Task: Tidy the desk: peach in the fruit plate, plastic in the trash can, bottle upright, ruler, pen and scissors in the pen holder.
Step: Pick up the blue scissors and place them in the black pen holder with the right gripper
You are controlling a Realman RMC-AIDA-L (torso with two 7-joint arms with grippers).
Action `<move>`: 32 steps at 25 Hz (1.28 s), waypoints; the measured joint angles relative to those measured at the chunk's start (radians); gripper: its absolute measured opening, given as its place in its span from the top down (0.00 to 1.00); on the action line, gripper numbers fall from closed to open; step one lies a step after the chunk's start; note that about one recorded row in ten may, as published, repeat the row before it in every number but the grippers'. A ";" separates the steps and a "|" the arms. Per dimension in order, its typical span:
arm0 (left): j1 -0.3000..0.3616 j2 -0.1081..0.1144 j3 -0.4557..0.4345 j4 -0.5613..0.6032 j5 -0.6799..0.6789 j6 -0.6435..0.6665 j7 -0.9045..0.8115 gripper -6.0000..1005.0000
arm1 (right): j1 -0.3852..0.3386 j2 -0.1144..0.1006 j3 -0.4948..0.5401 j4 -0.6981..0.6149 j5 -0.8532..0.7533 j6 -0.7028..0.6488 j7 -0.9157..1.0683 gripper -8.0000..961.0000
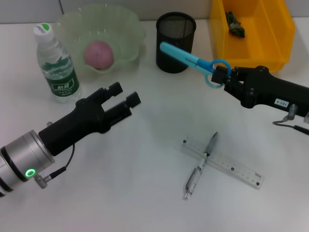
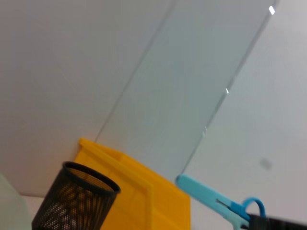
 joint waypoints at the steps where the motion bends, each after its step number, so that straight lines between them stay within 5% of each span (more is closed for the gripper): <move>1: 0.000 0.000 0.001 0.007 0.014 0.000 0.027 0.22 | 0.006 -0.006 -0.023 -0.029 -0.017 0.004 0.057 0.88; 16: -0.001 0.000 0.011 0.029 0.028 -0.008 0.167 0.22 | 0.221 -0.072 -0.064 -0.426 -0.518 -0.129 0.732 0.86; 23: -0.004 -0.001 0.013 0.028 0.029 -0.018 0.189 0.22 | 0.367 -0.080 -0.080 -0.545 -0.727 -0.164 0.928 0.85; 32: -0.008 -0.004 0.013 0.019 0.029 -0.055 0.200 0.22 | 0.449 -0.081 -0.138 -0.616 -0.812 -0.129 1.015 0.84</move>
